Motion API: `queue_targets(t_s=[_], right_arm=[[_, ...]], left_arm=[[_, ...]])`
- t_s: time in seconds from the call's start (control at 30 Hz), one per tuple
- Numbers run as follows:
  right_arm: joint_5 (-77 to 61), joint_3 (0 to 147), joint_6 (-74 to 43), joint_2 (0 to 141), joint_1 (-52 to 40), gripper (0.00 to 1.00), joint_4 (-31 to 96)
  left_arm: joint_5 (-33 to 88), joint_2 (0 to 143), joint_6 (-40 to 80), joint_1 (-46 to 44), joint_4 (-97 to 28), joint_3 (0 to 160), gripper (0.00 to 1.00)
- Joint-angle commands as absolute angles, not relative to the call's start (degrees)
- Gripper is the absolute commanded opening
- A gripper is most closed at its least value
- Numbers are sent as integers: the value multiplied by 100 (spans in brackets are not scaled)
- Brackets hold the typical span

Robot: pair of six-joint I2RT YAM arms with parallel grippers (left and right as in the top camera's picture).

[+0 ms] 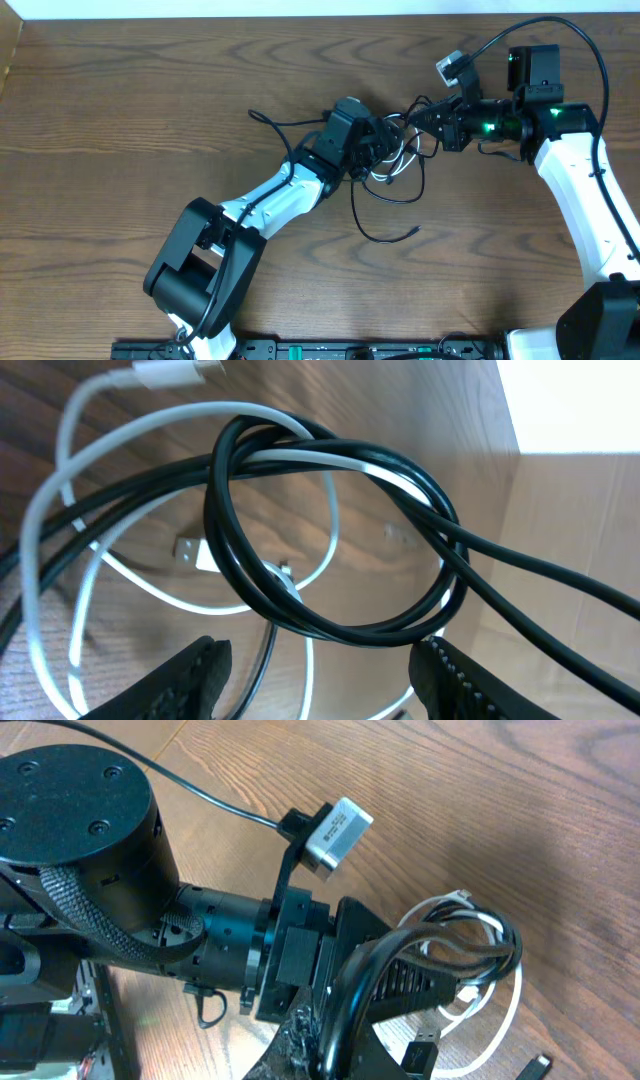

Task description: Untangle cables

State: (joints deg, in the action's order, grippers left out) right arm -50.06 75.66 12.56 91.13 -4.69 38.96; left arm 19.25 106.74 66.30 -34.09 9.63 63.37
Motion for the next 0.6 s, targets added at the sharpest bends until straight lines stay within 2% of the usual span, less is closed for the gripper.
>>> queue_targets(t_s=[0.0, 0.23, 0.37, 0.57], right_arm=[[-5092, 7607, 1249, 9098, -537, 1, 3929], [-5089, 7607, 1293, 9098, -574, 1, 3944], [-5006, 7607, 1291, 9098, -567, 1, 3942], [-4943, 7607, 1286, 9098, -567, 1, 3948]], left_arm=[[1179, 10742, 6851, -3371, 980, 6410, 63], [998, 10742, 6932, -3378, 1076, 6410, 62], [1343, 10742, 6877, -3378, 1083, 6410, 52], [1343, 10742, 6132, -3350, 1057, 6410, 49]])
